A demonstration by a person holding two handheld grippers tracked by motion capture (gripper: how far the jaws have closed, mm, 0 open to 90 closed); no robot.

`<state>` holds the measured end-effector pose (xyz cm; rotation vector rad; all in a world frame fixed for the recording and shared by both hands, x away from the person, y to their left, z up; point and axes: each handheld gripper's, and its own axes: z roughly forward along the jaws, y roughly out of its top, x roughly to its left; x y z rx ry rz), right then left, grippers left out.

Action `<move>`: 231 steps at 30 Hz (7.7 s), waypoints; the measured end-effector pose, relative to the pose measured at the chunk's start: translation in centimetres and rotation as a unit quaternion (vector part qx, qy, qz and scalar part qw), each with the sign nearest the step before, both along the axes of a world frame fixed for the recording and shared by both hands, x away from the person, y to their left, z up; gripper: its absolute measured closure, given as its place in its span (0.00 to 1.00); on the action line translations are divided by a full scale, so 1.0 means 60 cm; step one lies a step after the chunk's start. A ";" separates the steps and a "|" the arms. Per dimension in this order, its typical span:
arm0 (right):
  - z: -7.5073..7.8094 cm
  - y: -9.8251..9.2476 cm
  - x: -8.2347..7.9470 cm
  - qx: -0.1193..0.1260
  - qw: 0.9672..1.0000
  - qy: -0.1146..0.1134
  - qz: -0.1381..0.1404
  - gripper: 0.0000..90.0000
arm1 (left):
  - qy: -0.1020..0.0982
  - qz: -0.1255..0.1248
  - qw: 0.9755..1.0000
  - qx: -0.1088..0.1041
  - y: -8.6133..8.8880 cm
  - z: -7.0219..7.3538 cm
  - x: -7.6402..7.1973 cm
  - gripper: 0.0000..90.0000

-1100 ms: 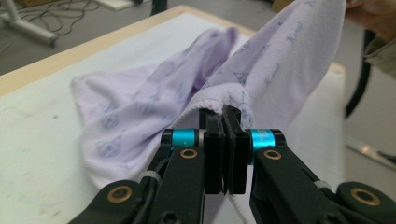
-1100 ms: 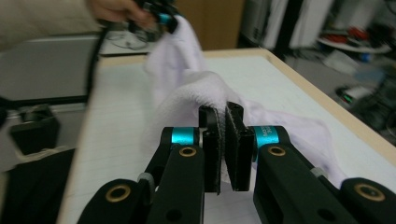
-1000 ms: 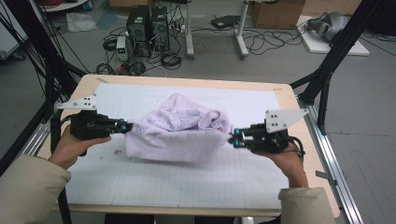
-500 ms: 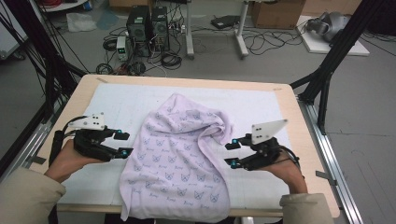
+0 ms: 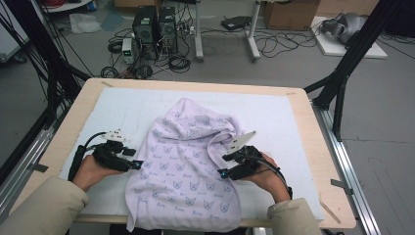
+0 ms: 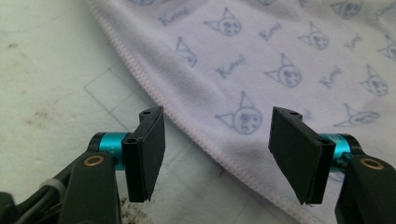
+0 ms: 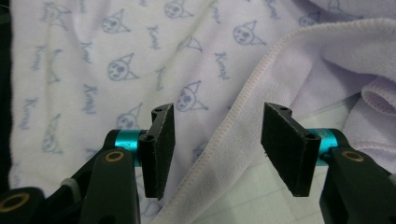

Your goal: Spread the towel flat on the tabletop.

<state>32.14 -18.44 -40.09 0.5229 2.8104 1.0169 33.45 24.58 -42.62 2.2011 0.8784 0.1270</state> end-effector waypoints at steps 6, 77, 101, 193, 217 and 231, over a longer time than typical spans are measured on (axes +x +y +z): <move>-0.021 0.021 0.002 -0.069 0.997 -0.003 -0.026 0.63 | 0.022 0.008 1.000 0.004 -0.002 -0.006 0.004 0.46; -0.026 -0.029 -0.015 -0.026 0.988 0.024 -0.152 0.43 | -0.024 0.018 0.999 0.023 -0.049 0.000 0.017 0.44; 0.039 -0.090 -0.007 0.131 0.984 0.002 -0.118 0.98 | -0.103 -0.038 0.993 -0.035 -0.032 0.099 -0.007 0.98; -0.020 -0.057 0.047 -0.100 0.976 0.069 -0.179 0.99 | -0.014 -0.065 0.989 0.133 -0.058 0.010 0.010 0.98; 0.099 -0.100 0.113 0.111 0.941 -0.144 -0.287 0.99 | -0.157 0.056 0.986 0.002 -0.009 0.135 0.143 0.98; 0.033 -0.092 0.107 0.062 0.984 -0.028 -0.163 0.58 | -0.089 -0.064 0.994 0.029 -0.007 0.069 0.092 0.41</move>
